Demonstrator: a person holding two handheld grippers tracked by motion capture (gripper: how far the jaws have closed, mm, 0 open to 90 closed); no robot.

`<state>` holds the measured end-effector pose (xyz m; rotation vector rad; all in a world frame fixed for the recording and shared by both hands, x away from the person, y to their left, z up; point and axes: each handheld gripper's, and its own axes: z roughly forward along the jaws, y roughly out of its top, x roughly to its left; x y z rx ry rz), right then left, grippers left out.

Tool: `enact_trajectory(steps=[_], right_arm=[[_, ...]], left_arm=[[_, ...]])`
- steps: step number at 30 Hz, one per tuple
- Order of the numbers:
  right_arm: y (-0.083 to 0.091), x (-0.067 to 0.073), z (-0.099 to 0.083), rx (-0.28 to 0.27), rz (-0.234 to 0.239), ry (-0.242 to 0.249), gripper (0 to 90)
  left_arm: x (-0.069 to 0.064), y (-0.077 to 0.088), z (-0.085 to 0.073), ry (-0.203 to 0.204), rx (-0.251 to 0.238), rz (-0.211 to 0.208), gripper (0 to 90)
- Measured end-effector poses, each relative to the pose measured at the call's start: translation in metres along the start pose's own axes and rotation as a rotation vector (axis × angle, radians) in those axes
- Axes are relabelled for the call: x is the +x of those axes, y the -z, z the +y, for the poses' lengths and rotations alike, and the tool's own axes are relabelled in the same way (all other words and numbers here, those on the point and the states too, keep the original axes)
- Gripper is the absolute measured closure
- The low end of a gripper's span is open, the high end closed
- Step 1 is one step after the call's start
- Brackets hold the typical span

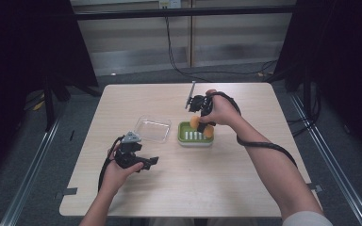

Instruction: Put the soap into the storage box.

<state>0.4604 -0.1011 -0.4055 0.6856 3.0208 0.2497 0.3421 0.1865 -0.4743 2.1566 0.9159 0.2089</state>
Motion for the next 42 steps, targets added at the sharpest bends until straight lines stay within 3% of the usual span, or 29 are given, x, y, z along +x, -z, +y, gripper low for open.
enact_trajectory(steps=[22,30,33,42], right_arm=[[-0.018,-0.004,0.007,0.02,-0.011,0.029,50.4],[-0.022,-0.002,0.008,0.021,-0.01,0.013,50.4],[-0.023,-0.004,0.009,0.023,-0.012,0.04,50.4],[-0.026,-0.002,0.011,0.02,-0.015,0.039,50.4]], left_arm=[[-0.001,0.0,0.0,-0.001,0.0,0.01,8.9],[-0.001,-0.001,-0.001,0.004,-0.004,0.005,8.9],[-0.001,-0.001,-0.001,0.002,-0.004,0.014,8.9],[-0.001,-0.001,-0.001,0.004,-0.002,0.011,8.9]])
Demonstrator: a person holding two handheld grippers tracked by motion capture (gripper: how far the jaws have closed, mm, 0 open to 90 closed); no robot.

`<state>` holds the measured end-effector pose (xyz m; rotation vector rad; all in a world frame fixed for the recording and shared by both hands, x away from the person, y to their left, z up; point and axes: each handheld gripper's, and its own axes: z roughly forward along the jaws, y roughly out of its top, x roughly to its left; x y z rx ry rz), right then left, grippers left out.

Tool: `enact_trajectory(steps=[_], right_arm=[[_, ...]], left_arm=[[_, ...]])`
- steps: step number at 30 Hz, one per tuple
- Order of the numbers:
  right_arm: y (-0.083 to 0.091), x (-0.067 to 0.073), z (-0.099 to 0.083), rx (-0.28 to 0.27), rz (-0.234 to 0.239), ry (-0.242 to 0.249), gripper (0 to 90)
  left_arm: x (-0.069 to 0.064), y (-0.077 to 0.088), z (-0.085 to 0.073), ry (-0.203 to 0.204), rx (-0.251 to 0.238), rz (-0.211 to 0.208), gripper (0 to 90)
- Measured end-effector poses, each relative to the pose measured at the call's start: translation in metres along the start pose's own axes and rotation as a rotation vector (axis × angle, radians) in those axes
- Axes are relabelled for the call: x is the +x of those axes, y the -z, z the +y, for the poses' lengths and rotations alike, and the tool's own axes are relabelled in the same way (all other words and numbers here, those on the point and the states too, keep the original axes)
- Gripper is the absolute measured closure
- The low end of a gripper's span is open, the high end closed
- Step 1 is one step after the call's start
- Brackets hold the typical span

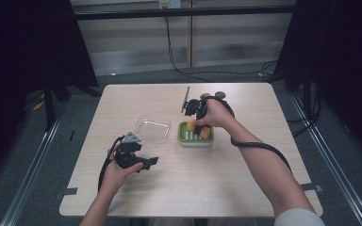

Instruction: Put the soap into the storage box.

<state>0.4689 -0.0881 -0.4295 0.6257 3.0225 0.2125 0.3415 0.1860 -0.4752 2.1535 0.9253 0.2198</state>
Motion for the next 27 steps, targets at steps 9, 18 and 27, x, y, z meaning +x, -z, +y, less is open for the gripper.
enact_trajectory(steps=[9,18,27], right_arm=[[-0.003,0.001,0.002,0.013,0.003,0.007,50.3],[-0.007,0.002,0.002,0.011,0.002,0.007,50.4],[-0.011,0.002,0.002,0.003,0.016,0.006,50.4]], left_arm=[[0.0,0.0,0.0,-0.004,0.002,0.0,8.9],[0.001,0.0,0.0,-0.009,-0.003,0.004,8.9],[0.0,0.0,0.0,-0.002,0.003,-0.001,8.9]])
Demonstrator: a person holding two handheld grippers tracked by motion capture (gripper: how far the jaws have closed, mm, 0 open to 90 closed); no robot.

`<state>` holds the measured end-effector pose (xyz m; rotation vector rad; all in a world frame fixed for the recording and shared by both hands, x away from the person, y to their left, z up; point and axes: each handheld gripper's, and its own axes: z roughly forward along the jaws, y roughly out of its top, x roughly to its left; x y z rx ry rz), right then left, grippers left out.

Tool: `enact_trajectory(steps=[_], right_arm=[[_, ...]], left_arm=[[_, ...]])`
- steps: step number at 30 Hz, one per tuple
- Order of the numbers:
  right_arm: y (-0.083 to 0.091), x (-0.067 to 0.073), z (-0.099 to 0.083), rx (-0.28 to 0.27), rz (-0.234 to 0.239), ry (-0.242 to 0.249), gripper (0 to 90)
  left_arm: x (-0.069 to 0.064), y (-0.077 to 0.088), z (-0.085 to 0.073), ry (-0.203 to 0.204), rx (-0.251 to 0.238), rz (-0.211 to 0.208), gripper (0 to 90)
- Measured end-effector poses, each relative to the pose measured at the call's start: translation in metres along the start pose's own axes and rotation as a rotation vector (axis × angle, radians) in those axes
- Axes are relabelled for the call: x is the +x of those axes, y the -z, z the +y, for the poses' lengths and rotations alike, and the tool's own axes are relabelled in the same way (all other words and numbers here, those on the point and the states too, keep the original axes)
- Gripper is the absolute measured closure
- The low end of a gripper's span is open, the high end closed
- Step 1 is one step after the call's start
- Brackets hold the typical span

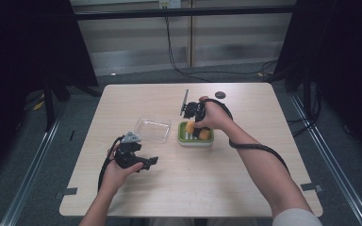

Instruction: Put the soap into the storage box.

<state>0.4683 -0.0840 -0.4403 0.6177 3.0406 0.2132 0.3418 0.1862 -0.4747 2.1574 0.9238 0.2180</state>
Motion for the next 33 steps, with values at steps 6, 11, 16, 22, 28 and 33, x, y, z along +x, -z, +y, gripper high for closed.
enact_trajectory(steps=[6,11,16,22,28,33], right_arm=[[-0.0007,0.0011,0.0009,0.011,-0.001,-0.006,50.4],[-0.0026,0.0005,0.0013,0.008,-0.003,0.012,50.4],[-0.0047,0.0015,0.0019,0.007,-0.009,0.017,50.4],[-0.0052,0.0016,0.0029,0.004,-0.005,0.018,50.4],[-0.0059,0.0017,0.0039,0.007,0.001,0.019,50.4],[-0.008,0.0018,0.0051,0.007,0.003,0.027,50.4]], left_arm=[[0.0,-0.0004,0.0001,0.001,0.001,-0.003,8.9],[-0.0002,-0.0007,-0.0001,0.002,-0.004,0.0,8.9],[0.0001,-0.0005,-0.0001,0.001,-0.004,0.001,8.9],[-0.0001,-0.0008,-0.0001,0.007,-0.009,0.002,8.9],[0.0008,-0.0002,-0.0001,-0.001,-0.002,0.004,8.9],[0.0006,-0.0003,-0.0001,0.002,-0.005,0.003,8.9]])
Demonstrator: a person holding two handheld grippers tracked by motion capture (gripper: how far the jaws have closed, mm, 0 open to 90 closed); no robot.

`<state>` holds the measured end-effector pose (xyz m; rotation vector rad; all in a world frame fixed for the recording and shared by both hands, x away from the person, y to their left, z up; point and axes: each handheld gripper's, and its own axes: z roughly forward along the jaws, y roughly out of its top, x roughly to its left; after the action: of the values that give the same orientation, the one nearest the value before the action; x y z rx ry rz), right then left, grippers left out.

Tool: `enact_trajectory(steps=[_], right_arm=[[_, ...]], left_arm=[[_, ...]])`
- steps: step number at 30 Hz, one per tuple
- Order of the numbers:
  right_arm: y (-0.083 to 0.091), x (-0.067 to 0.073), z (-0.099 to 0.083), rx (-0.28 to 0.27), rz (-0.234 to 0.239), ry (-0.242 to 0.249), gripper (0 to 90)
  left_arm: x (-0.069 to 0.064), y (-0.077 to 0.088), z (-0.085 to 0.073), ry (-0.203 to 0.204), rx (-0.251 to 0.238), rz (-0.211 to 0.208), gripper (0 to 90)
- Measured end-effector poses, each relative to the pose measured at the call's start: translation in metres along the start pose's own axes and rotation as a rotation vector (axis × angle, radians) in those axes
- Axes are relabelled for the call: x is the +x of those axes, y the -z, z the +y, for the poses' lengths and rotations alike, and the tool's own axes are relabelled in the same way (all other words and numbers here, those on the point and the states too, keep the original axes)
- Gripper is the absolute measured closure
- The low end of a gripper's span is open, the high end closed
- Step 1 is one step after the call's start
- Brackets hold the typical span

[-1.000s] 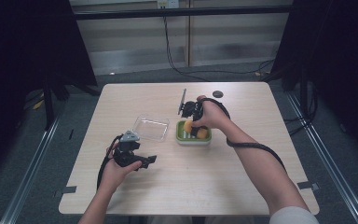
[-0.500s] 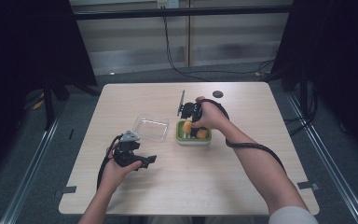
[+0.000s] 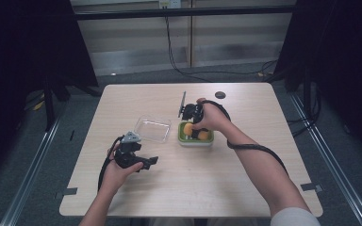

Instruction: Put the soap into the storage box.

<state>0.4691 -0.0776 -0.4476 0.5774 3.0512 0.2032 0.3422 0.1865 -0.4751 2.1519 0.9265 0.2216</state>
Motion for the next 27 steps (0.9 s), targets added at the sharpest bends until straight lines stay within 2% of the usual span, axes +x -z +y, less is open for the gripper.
enact_trajectory(steps=[6,10,19,20,27], right_arm=[[-0.0022,0.0002,0.0011,-0.003,0.002,-0.015,50.4],[-0.0035,0.0,0.0019,0.001,0.003,-0.008,50.4],[-0.0049,0.0002,0.0034,0.009,0.0,-0.009,50.4],[-0.0055,0.0013,0.0036,0.012,-0.001,-0.023,50.4],[-0.0069,0.0007,0.0036,0.02,-0.009,-0.011,50.0]], left_arm=[[0.0003,-0.0001,-0.0002,0.004,-0.009,0.0,8.9],[0.0009,0.0005,0.0001,-0.003,0.009,-0.005,8.9],[0.0007,0.0009,0.0003,-0.005,0.0,0.003,8.9],[0.0011,0.001,0.0003,-0.008,0.003,0.001,8.9],[0.0017,0.0016,0.0004,-0.005,0.004,0.0,8.9]])
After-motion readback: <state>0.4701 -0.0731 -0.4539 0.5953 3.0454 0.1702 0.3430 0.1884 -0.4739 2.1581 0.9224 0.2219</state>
